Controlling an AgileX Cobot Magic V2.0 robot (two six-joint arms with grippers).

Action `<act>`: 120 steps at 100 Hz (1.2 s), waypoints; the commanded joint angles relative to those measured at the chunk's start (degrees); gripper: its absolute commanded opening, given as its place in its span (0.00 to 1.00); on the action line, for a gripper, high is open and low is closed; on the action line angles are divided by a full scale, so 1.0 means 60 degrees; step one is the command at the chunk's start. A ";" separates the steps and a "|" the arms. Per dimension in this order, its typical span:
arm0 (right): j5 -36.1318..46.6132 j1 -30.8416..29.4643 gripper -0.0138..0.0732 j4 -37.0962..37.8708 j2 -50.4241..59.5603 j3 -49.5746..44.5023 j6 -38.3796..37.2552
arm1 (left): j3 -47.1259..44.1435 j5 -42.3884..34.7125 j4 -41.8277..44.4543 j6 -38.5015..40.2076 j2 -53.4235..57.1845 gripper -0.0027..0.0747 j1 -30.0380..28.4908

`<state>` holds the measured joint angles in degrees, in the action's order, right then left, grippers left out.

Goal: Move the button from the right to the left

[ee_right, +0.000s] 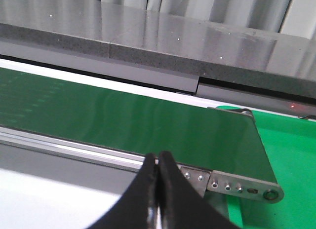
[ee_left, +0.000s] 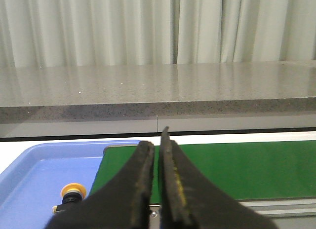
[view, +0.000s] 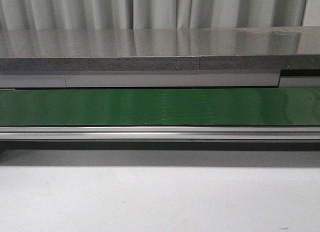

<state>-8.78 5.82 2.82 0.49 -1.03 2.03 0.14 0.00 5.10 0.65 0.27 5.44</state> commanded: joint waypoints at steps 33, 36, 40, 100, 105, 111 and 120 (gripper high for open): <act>0.1360 0.0011 0.08 -0.0005 0.0166 -0.0110 -0.0012 | -0.0388 -0.0848 -0.0094 0.0089 0.0349 0.04 0.0086; 0.1360 0.0011 0.08 -0.0005 0.0166 -0.0110 -0.0012 | -0.0388 -0.0848 -0.0094 0.0089 0.0349 0.04 0.0086; 0.1360 0.0011 0.08 -0.0005 0.0166 -0.0110 -0.0012 | -0.0388 -0.0848 -0.0094 0.0089 0.0349 0.04 0.0086; 0.1360 0.0011 0.08 -0.0005 0.0166 -0.0110 -0.0012 | -0.0388 -0.0848 -0.0094 0.0089 0.0349 0.04 0.0086; 0.1360 0.0011 0.08 -0.0005 0.0166 -0.0110 -0.0012 | -0.0388 -0.0848 -0.0094 0.0089 0.0349 0.04 0.0086; 0.1360 0.0011 0.08 -0.0005 0.0166 -0.0110 -0.0012 | -0.0388 -0.0848 -0.0094 0.0089 0.0349 0.04 0.0086; 0.1360 0.0011 0.08 -0.0005 0.0166 -0.0110 -0.0012 | -0.0388 -0.0848 -0.0094 0.0089 0.0349 0.04 0.0086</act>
<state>-5.62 5.82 2.62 0.59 -1.69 2.03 0.14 0.00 5.10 0.65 0.27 5.44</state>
